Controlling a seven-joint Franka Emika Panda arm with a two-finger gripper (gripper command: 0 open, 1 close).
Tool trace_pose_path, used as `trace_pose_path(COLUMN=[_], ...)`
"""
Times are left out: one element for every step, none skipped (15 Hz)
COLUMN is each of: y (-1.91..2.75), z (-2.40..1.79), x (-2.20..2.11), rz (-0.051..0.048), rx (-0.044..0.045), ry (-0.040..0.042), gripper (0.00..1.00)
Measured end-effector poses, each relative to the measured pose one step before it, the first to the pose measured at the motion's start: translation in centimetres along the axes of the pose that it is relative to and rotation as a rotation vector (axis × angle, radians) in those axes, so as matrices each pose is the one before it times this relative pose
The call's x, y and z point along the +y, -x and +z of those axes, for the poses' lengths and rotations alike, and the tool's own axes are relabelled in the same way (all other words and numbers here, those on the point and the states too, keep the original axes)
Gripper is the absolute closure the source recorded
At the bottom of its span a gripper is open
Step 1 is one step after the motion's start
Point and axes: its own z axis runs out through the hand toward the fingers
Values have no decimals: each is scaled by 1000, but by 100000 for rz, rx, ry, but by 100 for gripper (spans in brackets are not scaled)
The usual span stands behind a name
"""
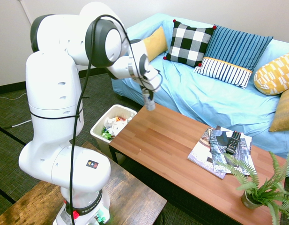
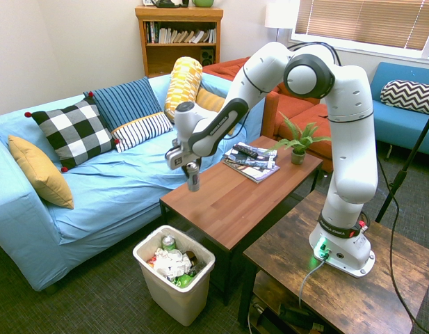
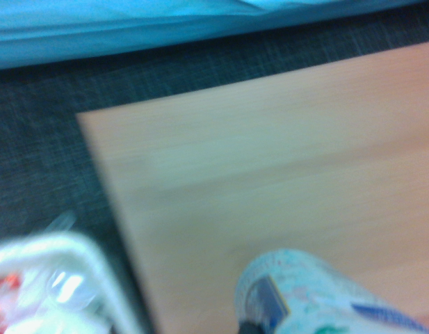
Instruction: Throw the can in the trash bin
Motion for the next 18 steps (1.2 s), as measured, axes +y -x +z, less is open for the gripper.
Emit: trace_pose_path(y=[4137, 3476, 2831, 2534, 2142, 1852, 1491, 1035, 695, 420, 236, 139, 28, 23, -57, -105, -106, -133], z=[840, 1432, 1877, 1983, 1520, 1086, 714, 547, 537, 641, 607, 549, 439, 254, 55, -17, -27, -87], x=[-942, -759, -560, -485, -442, -415, -374, -223, -84, -15, 51, 61, 46, 7, -39, -35, -45, -112], rz=[-4050, -3702, -3071, -2770, -2169, -1668, -1176, -940, -574, -472, -442, -194, -45, -51, 109, 303, 512, 481], rx=[309, 398, 311, 386, 571, 417, 373, 367, 348, 409, 345, 285, 300, 204, 209, 183, 154, 86], ry=[933, 1361, 2015, 1990, 1299, 854, 504, 382, 401, 652, 859, 749, 606, 316, 20, -81, -127, -259], gripper=[100, 100, 100, 100, 100, 100, 100, 100, 100, 0, 0, 0, 0, 0, 0, 0, 0, 0])
